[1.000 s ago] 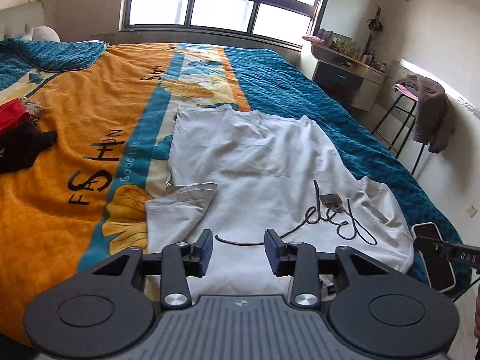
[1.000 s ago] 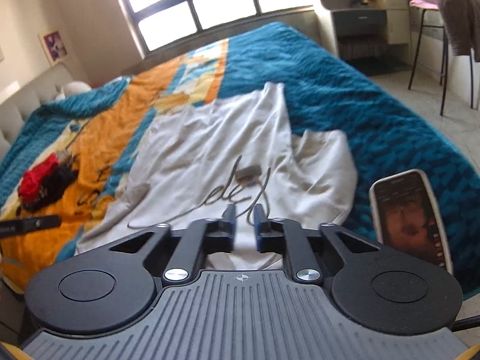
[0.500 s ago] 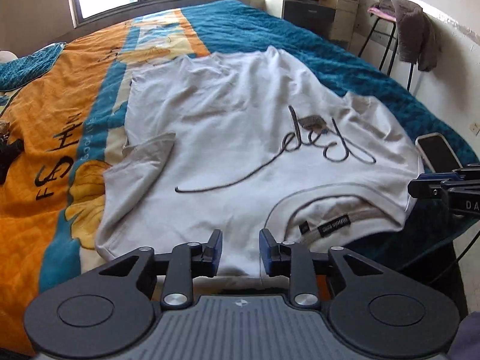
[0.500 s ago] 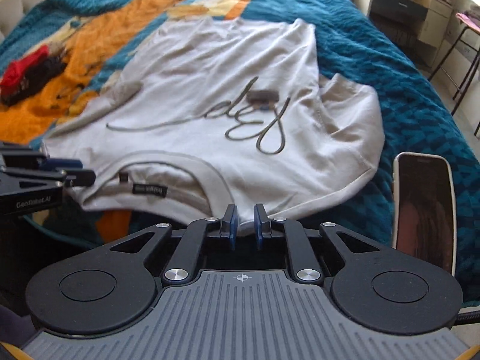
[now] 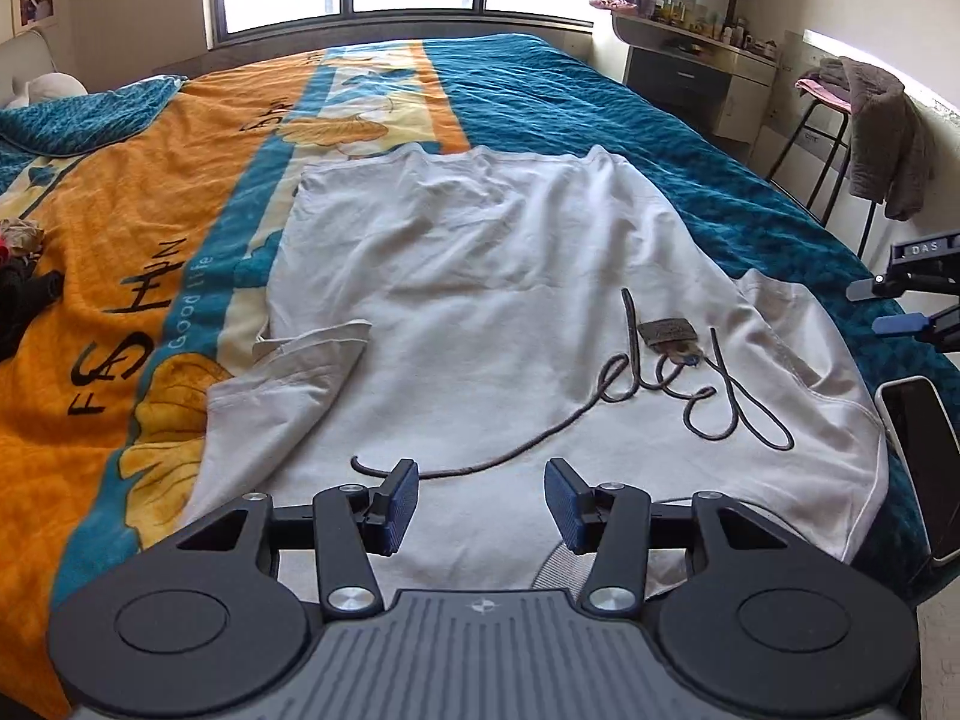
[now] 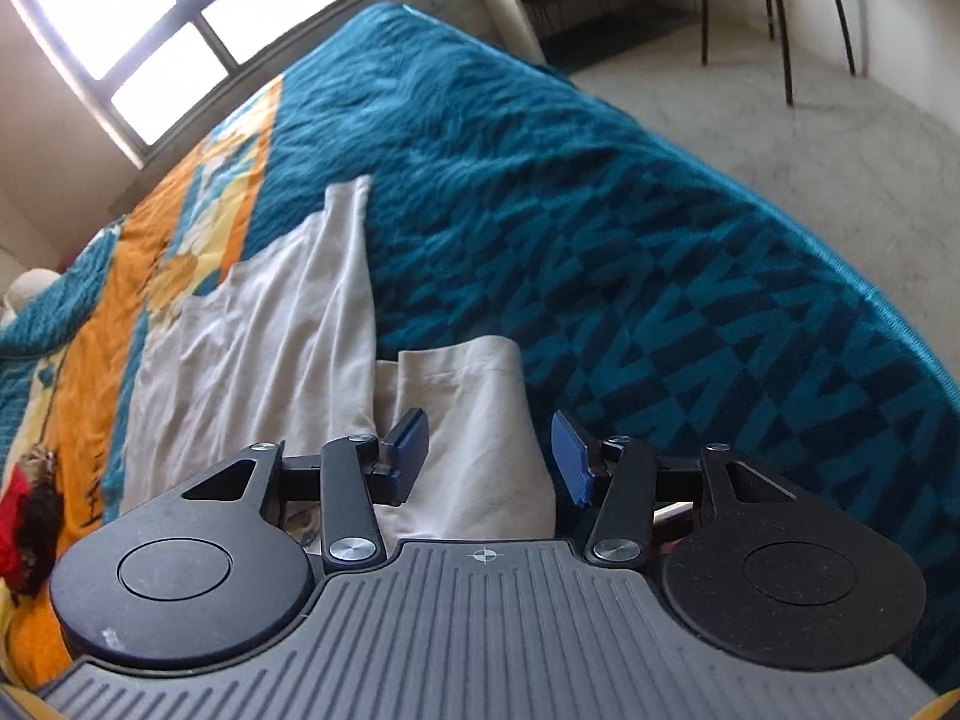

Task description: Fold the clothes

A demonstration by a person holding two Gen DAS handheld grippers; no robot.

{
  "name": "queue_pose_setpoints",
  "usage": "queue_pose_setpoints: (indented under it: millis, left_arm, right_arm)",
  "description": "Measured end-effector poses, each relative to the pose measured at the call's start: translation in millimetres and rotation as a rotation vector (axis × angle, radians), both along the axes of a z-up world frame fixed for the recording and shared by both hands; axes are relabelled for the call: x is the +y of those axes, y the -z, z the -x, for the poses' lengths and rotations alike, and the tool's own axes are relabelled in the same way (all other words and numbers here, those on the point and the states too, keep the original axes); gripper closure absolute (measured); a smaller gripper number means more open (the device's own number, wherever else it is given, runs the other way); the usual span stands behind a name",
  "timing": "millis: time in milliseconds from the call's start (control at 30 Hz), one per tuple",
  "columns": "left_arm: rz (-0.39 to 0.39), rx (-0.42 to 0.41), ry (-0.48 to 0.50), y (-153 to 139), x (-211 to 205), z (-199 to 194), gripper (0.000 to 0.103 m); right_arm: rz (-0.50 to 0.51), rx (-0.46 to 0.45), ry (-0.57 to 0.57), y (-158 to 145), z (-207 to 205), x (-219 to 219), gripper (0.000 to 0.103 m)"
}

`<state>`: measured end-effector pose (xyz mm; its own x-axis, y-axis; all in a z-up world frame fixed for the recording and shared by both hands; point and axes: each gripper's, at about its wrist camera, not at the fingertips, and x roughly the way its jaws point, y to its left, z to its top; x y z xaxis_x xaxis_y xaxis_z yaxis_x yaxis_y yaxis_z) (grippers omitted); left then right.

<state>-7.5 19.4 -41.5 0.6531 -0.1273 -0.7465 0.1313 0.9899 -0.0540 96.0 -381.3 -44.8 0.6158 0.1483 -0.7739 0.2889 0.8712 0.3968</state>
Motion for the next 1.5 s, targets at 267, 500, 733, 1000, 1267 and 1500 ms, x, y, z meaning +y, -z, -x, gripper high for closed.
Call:
queue_pose_setpoints:
  millis: [267, 500, 733, 1000, 1267, 1500]
  left_arm:
    - [0.007, 0.037, 0.0, 13, -3, -9, 0.056]
    - [0.017, 0.071, 0.009, 21, -7, -13, 0.056]
    - [0.013, 0.074, 0.016, 22, -9, -13, 0.053]
    - [0.014, 0.054, -0.03, 13, -1, -16, 0.051]
    - [-0.064, 0.035, -0.115, 7, 13, -23, 0.033]
    - [-0.059, 0.013, -0.195, 6, 14, -34, 0.032]
  right_arm:
    - [-0.102, 0.064, -0.015, 24, -24, -23, 0.042]
    - [-0.078, 0.114, -0.096, 35, -52, -18, 0.042]
    - [-0.059, 0.144, -0.158, 41, -69, -4, 0.042]
    - [0.079, 0.005, -0.124, -8, -28, 36, 0.042]
    - [0.21, -0.081, -0.201, -26, 12, 113, 0.031]
    - [0.308, -0.083, -0.277, 5, 9, 173, 0.031]
